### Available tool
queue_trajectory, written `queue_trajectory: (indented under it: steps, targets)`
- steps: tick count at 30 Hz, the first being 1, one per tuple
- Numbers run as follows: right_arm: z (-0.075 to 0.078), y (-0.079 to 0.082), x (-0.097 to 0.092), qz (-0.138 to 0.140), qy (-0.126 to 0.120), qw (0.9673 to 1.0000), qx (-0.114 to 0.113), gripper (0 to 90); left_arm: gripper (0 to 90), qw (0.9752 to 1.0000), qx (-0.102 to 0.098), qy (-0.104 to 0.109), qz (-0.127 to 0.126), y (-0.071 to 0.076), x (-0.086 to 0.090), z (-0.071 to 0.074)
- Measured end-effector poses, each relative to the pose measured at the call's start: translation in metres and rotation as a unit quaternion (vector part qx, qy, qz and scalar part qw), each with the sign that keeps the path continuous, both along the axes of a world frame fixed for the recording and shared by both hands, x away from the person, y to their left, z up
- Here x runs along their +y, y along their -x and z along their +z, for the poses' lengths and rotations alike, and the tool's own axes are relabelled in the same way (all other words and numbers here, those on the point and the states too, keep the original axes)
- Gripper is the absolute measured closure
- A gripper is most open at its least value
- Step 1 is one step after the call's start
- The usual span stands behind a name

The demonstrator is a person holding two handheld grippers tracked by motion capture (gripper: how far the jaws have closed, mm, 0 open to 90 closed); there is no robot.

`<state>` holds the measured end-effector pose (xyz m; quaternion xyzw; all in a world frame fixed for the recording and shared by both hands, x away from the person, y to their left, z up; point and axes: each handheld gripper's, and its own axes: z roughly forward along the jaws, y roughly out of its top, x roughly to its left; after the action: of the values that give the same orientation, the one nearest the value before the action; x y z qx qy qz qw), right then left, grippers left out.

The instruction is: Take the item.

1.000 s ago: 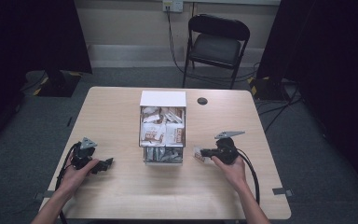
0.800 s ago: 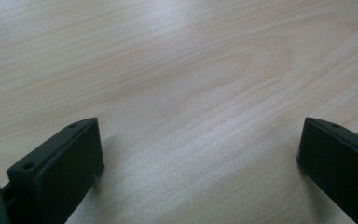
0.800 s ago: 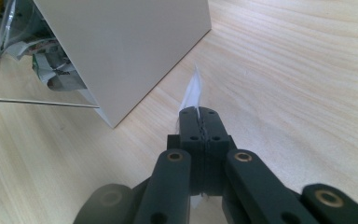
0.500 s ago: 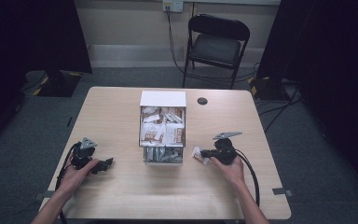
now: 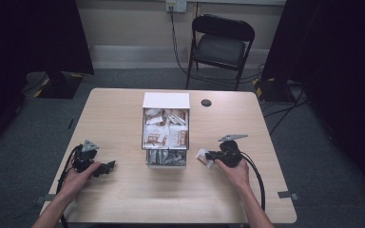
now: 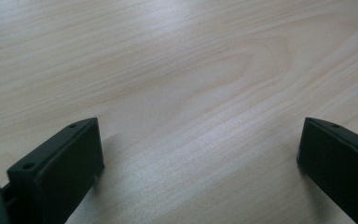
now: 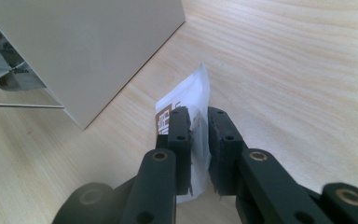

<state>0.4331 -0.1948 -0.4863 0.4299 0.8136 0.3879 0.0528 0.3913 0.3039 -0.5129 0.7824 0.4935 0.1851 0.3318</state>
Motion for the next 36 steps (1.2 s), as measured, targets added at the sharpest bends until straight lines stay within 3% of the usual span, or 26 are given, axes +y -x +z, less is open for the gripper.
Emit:
queue_trajectory:
  steps: [9, 13, 14, 17, 18, 29, 34, 36]
  targets:
    - [0.003, 0.0, -0.003, -0.015, 0.001, 0.9998, -0.011, 72.1, 0.0, 1.0, 0.0, 0.0, 0.0, 0.0, 0.0, 0.0]
    - [0.005, 0.0, -0.005, -0.026, -0.002, 0.9995, -0.016, 64.9, 0.0, 1.0, 0.0, 0.0, 0.0, 0.0, 0.0, 0.0]
    - [0.006, -0.001, -0.007, -0.034, -0.003, 0.9992, -0.019, 59.4, 0.0, 1.0, 0.0, 0.0, 0.0, 0.0, 0.0, 0.0]
    - [0.007, -0.001, -0.009, -0.038, -0.008, 0.999, -0.021, 56.5, 0.0, 1.0, -0.001, 0.002, 0.001, 0.0, 0.0, 0.0]
    - [0.009, -0.001, -0.01, -0.045, -0.01, 0.9987, -0.024, 51.4, 0.0, 1.0, 0.0, 0.0, 0.0, 0.0, 0.0, 0.0]
    - [0.024, 0.006, -0.02, -0.067, -0.026, 0.9966, -0.041, 35.6, 0.0, 1.0, 0.0, 0.0, 0.0, 0.0, 0.0, 0.0]
    - [0.025, 0.011, -0.033, -0.09, -0.002, 0.9952, -0.04, 31.4, 0.0, 1.0, 0.0, 0.002, 0.001, 0.0, 0.0, 0.0]
    - [0.02, 0.012, -0.048, -0.114, 0.015, 0.9928, -0.032, 30.6, 0.0, 1.0, 0.0, 0.0, 0.0, 0.0, 0.0, 0.0]
